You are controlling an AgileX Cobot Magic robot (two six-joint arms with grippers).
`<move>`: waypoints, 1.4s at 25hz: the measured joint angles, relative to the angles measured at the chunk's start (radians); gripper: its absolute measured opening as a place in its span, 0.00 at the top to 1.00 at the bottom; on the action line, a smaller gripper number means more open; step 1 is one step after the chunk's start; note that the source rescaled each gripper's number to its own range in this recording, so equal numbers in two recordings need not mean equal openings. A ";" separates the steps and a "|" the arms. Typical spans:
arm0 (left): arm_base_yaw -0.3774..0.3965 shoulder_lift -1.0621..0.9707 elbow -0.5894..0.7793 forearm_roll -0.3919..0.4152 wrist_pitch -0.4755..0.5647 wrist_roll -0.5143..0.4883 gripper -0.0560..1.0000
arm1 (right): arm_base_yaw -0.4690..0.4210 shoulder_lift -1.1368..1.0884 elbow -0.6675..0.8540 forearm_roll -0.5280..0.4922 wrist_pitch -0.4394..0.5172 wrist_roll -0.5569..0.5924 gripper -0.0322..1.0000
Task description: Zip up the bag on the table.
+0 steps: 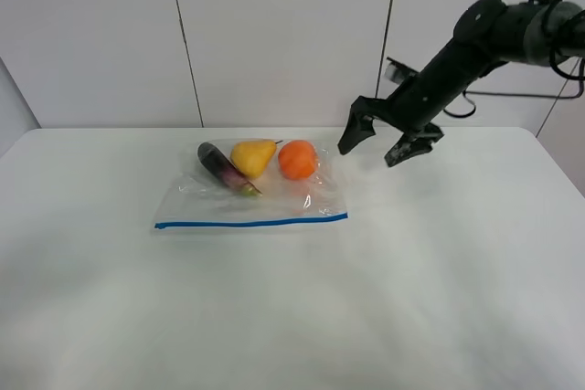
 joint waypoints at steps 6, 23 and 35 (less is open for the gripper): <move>0.000 0.000 0.000 0.000 -0.003 0.000 0.00 | -0.037 -0.006 -0.105 -0.294 0.070 0.132 0.01; 0.000 0.000 0.003 0.000 -0.003 0.000 0.00 | -0.140 -0.249 0.174 -0.322 0.088 0.133 0.01; 0.000 0.000 0.003 0.000 -0.003 0.000 0.00 | -0.140 -0.780 0.750 -0.329 0.084 0.131 0.01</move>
